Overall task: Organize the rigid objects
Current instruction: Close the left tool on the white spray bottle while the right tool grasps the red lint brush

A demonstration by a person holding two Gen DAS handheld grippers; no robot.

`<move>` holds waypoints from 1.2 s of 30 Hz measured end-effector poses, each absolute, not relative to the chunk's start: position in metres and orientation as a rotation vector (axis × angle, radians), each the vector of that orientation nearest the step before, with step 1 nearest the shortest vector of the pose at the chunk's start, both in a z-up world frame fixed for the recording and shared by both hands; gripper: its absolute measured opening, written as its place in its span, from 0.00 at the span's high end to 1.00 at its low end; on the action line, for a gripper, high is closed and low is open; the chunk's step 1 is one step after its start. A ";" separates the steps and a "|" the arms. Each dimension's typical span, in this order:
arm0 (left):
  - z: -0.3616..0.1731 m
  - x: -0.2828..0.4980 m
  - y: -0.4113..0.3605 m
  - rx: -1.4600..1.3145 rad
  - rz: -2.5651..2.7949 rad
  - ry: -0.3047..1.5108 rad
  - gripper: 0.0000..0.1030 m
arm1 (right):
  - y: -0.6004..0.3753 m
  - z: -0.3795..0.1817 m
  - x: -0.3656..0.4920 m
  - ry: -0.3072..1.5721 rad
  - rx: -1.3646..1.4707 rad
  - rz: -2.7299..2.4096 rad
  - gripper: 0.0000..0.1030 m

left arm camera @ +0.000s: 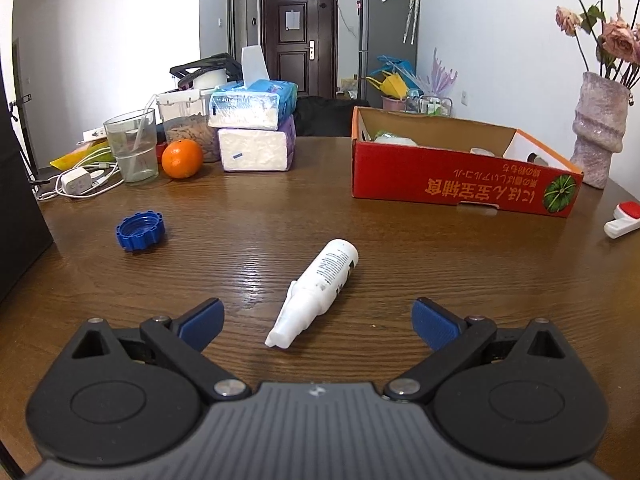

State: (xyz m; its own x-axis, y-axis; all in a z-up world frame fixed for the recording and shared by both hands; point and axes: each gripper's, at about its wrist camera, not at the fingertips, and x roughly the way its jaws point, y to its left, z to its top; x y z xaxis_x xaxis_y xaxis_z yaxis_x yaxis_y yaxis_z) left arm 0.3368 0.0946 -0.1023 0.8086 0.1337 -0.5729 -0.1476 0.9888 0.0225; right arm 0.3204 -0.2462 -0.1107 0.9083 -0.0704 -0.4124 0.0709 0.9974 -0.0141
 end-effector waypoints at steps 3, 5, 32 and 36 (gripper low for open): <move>-0.107 0.347 0.096 -0.010 0.168 0.628 0.05 | -0.248 -0.111 0.321 0.428 0.014 -0.074 0.00; -0.109 0.354 0.099 -0.016 0.173 0.638 0.06 | -0.248 -0.111 0.322 0.427 0.018 -0.075 0.00; -0.116 0.383 0.105 -0.058 0.113 0.650 0.67 | -0.250 -0.113 0.325 0.443 0.028 -0.089 0.00; -0.111 0.378 0.104 -0.044 0.116 0.630 0.67 | -0.251 -0.114 0.327 0.447 0.030 -0.090 0.00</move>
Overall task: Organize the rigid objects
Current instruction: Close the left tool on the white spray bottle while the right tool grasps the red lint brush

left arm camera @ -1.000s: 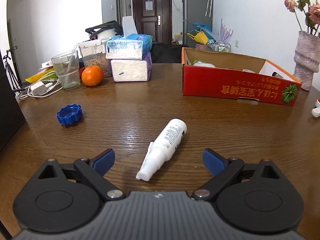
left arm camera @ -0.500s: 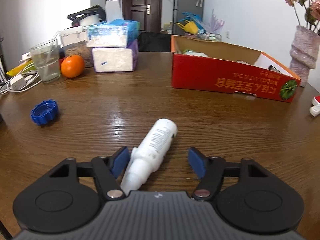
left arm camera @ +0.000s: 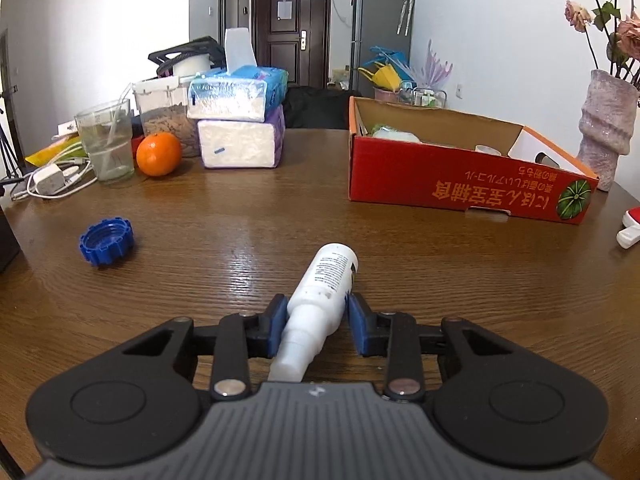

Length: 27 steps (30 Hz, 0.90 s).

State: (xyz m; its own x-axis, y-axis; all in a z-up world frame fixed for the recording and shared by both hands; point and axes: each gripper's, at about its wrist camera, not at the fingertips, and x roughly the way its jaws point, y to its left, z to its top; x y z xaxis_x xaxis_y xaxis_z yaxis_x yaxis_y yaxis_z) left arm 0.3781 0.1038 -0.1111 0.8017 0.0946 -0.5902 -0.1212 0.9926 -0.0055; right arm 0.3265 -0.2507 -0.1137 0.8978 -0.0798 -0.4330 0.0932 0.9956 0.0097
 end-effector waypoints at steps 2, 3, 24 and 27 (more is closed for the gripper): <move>-0.107 0.375 0.105 -0.049 0.116 0.613 0.67 | -0.251 -0.114 0.327 0.450 0.031 -0.092 0.00; -0.105 0.373 0.106 -0.053 0.117 0.605 0.67 | -0.252 -0.114 0.327 0.452 0.033 -0.093 0.00; -0.072 0.353 0.137 -0.142 0.179 0.504 0.67 | -0.267 -0.120 0.368 0.482 0.063 -0.206 0.00; -0.070 0.352 0.141 -0.150 0.188 0.494 0.67 | -0.273 -0.118 0.384 0.451 0.059 -0.243 0.00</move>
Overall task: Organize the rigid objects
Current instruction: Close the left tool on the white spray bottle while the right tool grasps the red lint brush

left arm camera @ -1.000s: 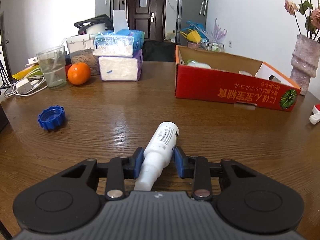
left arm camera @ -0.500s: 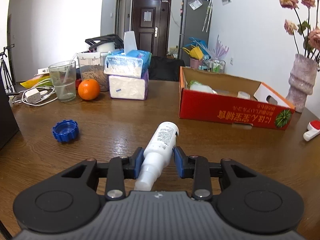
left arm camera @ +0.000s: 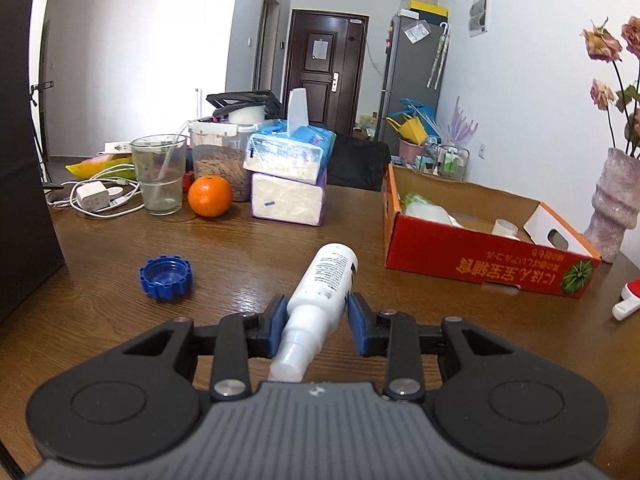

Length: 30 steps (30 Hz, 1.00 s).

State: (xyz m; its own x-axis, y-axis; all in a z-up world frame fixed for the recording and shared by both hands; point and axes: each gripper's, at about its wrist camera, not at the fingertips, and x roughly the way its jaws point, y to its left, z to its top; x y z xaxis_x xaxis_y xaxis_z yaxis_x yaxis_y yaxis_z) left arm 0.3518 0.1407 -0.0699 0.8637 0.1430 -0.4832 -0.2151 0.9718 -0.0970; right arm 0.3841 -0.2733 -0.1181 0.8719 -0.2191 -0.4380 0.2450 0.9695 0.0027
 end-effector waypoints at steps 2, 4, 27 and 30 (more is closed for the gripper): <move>-0.069 0.351 0.143 -0.154 0.194 0.490 0.67 | -0.279 -0.119 0.399 0.454 0.067 -0.264 0.00; -0.068 0.351 0.144 -0.160 0.197 0.486 0.67 | -0.284 -0.119 0.414 0.452 0.069 -0.298 0.00; -0.075 0.365 0.175 -0.200 0.302 0.509 0.67 | -0.347 -0.136 0.568 0.561 0.187 -0.511 0.00; -0.074 0.367 0.181 -0.208 0.322 0.508 0.67 | -0.354 -0.140 0.583 0.600 0.212 -0.516 0.01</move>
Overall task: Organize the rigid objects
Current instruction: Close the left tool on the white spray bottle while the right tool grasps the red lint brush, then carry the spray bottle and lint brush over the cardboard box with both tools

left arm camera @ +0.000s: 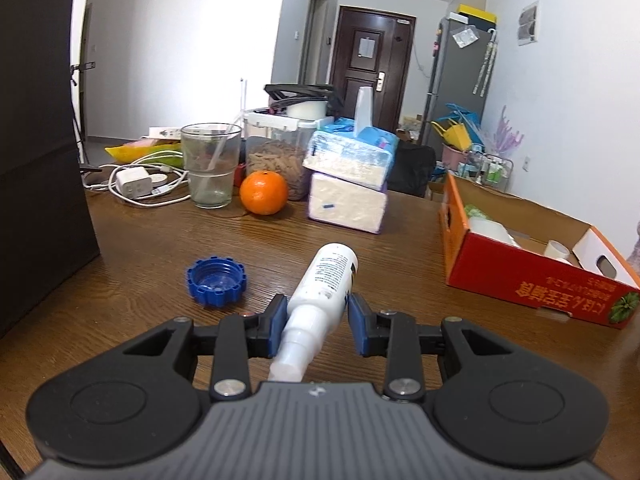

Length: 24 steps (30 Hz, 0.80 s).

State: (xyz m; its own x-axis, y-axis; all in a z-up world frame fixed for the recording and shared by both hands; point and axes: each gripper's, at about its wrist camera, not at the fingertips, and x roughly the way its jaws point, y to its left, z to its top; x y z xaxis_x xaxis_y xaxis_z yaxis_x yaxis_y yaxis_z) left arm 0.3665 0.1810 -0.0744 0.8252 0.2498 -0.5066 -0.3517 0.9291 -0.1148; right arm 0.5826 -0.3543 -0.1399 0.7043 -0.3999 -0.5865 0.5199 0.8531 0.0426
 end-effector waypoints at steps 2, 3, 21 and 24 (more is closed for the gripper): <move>-0.074 0.367 0.186 -0.216 0.335 0.504 0.67 | -0.360 -0.142 0.590 0.625 0.229 -0.519 0.04; -0.073 0.366 0.189 -0.221 0.344 0.500 0.67 | -0.362 -0.144 0.593 0.638 0.237 -0.522 0.06; -0.061 0.356 0.221 -0.276 0.420 0.452 0.67 | -0.355 -0.141 0.581 0.611 0.221 -0.461 0.43; -0.059 0.352 0.224 -0.280 0.425 0.442 0.67 | -0.352 -0.137 0.572 0.582 0.221 -0.451 0.43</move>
